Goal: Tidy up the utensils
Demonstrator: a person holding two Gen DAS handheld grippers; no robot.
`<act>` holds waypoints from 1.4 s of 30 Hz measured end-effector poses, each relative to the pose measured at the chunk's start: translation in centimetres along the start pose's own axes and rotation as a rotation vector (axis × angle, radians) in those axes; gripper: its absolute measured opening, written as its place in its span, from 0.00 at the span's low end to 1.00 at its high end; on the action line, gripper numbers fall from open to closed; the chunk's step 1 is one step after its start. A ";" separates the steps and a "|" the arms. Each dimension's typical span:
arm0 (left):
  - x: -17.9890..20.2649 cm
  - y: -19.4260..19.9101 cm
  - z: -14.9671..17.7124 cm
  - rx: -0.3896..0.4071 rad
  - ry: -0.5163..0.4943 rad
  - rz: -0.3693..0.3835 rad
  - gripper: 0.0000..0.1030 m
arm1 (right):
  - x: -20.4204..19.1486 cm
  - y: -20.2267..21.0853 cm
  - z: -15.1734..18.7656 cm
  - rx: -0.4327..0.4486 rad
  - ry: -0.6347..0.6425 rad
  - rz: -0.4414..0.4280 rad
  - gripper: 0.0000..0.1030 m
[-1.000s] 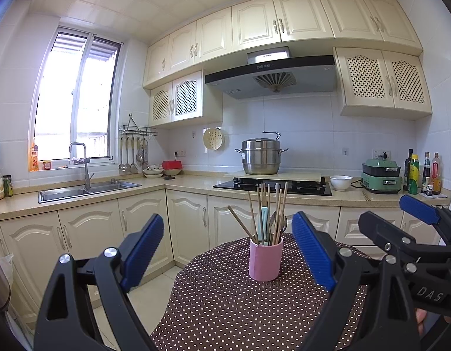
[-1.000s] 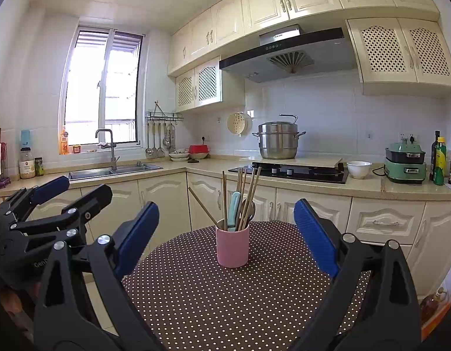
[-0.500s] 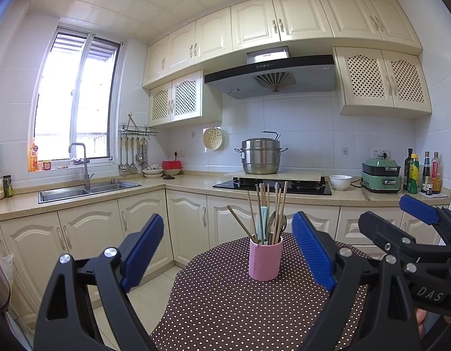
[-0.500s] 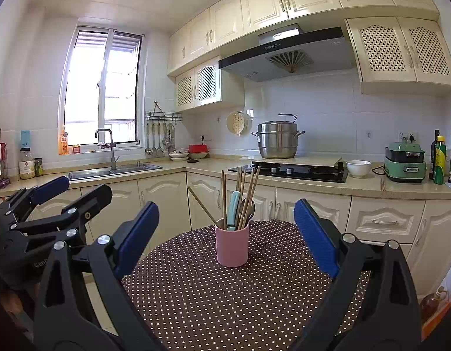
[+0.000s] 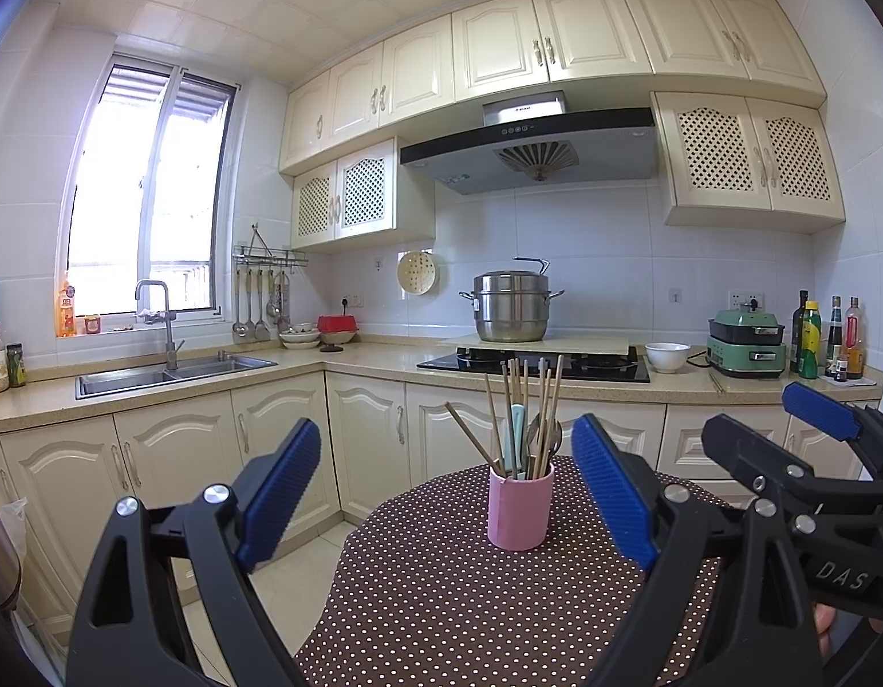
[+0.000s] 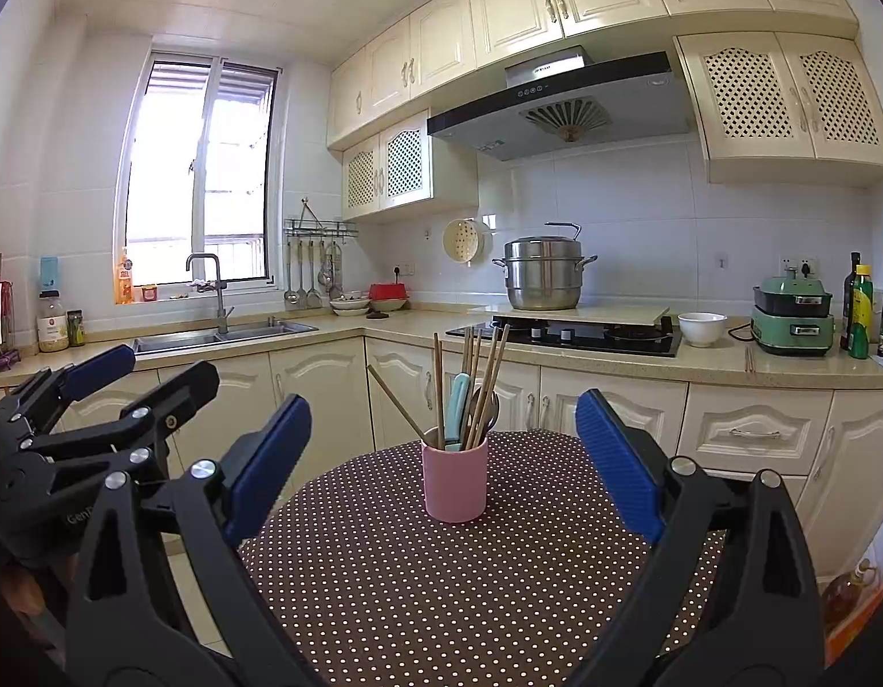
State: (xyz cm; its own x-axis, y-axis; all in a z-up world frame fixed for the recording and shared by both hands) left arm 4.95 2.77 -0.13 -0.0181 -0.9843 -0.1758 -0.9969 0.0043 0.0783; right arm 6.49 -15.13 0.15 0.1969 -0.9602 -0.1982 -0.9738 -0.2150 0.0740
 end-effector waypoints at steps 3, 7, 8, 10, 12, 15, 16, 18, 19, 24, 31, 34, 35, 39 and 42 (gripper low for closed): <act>0.0 0.0 0.0 0.002 -0.002 0.000 0.85 | 0.0 0.1 0.0 0.001 -0.002 0.000 0.89; 0.0 0.0 0.0 0.002 -0.004 0.002 0.85 | 0.1 0.1 0.1 0.001 -0.007 0.002 0.89; 0.0 -0.1 0.0 0.002 -0.005 0.002 0.85 | 0.2 0.1 0.1 0.001 -0.008 0.002 0.89; 0.0 -0.1 0.1 0.001 -0.005 0.003 0.85 | 0.3 0.1 0.1 0.001 -0.010 0.003 0.89; 0.0 -0.1 0.1 0.002 -0.005 0.004 0.85 | 0.3 0.1 0.1 0.002 -0.011 0.003 0.89; 0.0 -0.1 0.1 0.001 -0.003 0.006 0.85 | 0.4 0.1 0.2 0.001 -0.013 0.003 0.89; 0.0 -0.1 0.2 0.000 -0.003 0.007 0.85 | 0.5 0.1 0.1 0.001 -0.012 0.003 0.89; 0.0 -0.1 0.2 0.001 -0.002 0.006 0.85 | 0.5 0.2 0.2 0.000 -0.014 0.004 0.89; 0.0 -0.1 0.2 0.001 -0.002 0.006 0.85 | 0.5 0.2 0.2 0.001 -0.016 0.003 0.89; 0.0 -0.1 0.2 0.001 -0.004 0.006 0.85 | 0.5 0.2 0.2 0.000 -0.017 0.004 0.89; 0.0 -0.1 0.2 0.006 -0.008 0.014 0.85 | 0.7 0.3 0.3 0.005 -0.023 0.007 0.89; 0.2 -0.5 -0.1 0.013 -0.020 0.015 0.85 | 0.8 0.1 0.1 0.009 -0.020 0.010 0.89; 0.2 -0.6 -0.2 0.015 -0.019 0.016 0.85 | 0.8 0.1 0.1 0.010 -0.021 0.009 0.89; 0.5 -1.4 -0.5 0.013 -0.024 0.017 0.85 | 1.1 -0.5 0.0 0.013 -0.023 0.012 0.89; 0.7 -2.1 -0.6 0.010 -0.027 0.015 0.85 | 1.4 -1.1 -0.2 0.011 -0.026 0.010 0.89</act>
State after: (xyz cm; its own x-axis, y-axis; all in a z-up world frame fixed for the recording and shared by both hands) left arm 7.06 1.92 0.19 -0.0350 -0.9790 -0.2008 -0.9972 0.0211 0.0712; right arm 7.82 -16.26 -0.04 0.1844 -0.9573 -0.2224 -0.9770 -0.2033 0.0649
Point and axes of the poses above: each gripper's, at about its wrist camera, not at the fingertips, and y roughly against the way its jaws point, x to its right, z to its underside, the point moved 2 cm from there along -y, roughly the way its jaws point, and after that the axes turned 9 degrees about -y, right-handed, at the moved point
